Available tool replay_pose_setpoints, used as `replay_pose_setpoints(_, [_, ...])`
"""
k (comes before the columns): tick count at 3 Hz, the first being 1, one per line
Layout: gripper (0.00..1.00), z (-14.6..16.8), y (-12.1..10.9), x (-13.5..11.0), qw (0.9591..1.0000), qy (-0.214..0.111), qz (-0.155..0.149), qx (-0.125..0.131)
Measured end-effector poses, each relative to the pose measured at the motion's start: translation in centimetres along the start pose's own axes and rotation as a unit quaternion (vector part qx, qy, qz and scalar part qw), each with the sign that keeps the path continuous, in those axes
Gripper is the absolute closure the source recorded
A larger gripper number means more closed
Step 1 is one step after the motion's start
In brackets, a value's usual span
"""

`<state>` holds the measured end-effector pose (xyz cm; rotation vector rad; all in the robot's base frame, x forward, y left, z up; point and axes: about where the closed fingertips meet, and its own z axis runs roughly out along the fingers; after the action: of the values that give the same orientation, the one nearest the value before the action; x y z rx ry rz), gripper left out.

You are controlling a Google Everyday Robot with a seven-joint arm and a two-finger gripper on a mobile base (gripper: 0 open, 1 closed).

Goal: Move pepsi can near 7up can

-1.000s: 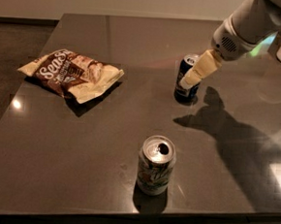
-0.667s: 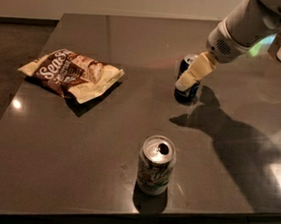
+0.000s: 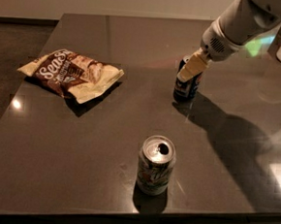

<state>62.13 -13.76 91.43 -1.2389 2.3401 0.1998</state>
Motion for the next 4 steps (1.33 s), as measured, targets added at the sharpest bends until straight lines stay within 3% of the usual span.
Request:
replay_pose_setpoints(1, [0.65,-0.6,-0.1,-0.2,0.9999,-0.008,-0.009,-0.005])
replay_pose_setpoints(2, [0.88,-2.6,1.3,0.6,0.9986,-0.015,-0.045,-0.023])
replay_pose_setpoints(3, [1.0,-5.4,4.6,2.6,0.9924,-0.026,-0.105,-0.059])
replay_pose_setpoints(4, [1.0,-8.1,9.0,4.8,0.9785,-0.041,-0.174,-0.102])
